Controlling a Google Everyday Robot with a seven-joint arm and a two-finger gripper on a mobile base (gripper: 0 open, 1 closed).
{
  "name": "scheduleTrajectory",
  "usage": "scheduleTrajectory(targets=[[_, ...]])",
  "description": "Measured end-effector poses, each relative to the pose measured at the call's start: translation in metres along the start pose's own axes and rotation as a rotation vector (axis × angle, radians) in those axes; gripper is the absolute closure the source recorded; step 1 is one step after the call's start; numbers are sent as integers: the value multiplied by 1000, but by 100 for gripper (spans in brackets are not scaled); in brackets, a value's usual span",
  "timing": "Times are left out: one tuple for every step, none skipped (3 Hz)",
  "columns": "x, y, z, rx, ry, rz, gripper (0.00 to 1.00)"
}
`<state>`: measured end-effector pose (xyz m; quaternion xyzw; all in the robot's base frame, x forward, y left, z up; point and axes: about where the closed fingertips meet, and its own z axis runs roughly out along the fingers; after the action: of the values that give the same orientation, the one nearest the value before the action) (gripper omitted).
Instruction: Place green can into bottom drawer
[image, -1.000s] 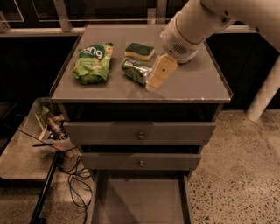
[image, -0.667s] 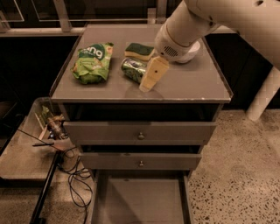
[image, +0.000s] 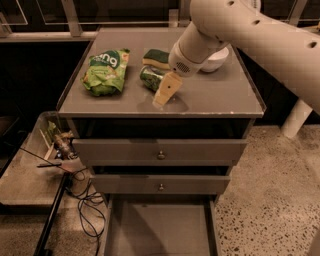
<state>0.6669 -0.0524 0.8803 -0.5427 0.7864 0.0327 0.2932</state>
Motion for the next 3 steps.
scheduleTrajectory(targets=[[3,-18,23,0,-47,31,0],[2,-29,43,-22,-94,57,0],[4,-31,58,-55,-130,97,0]])
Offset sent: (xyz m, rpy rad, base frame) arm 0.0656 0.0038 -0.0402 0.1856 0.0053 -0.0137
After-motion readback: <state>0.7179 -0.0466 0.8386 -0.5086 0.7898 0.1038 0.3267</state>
